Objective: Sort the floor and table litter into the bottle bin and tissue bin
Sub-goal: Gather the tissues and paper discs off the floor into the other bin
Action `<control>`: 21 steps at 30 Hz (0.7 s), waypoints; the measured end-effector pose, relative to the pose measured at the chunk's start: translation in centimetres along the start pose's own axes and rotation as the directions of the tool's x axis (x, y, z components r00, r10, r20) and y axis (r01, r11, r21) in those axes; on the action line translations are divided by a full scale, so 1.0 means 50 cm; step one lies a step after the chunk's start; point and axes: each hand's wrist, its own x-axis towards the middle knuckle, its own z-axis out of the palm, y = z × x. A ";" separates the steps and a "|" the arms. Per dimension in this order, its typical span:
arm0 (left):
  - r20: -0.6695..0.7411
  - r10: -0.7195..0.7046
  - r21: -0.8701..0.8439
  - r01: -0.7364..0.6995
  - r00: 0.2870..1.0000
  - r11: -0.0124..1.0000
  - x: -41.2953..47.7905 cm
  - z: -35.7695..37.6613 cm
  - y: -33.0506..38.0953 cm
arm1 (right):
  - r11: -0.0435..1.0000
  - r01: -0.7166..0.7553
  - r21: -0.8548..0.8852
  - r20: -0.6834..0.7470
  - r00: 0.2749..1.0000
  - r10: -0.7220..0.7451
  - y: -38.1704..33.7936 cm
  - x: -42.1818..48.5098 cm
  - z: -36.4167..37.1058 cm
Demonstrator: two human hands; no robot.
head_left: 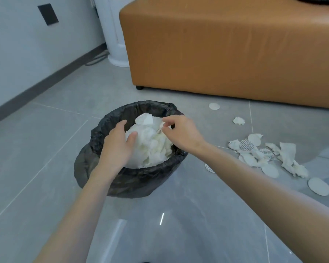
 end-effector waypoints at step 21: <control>0.301 0.520 -0.058 -0.529 0.800 0.847 -0.020 0.296 0.247 | 0.771 -0.616 0.161 -0.256 0.728 0.636 0.396 -0.140 -0.138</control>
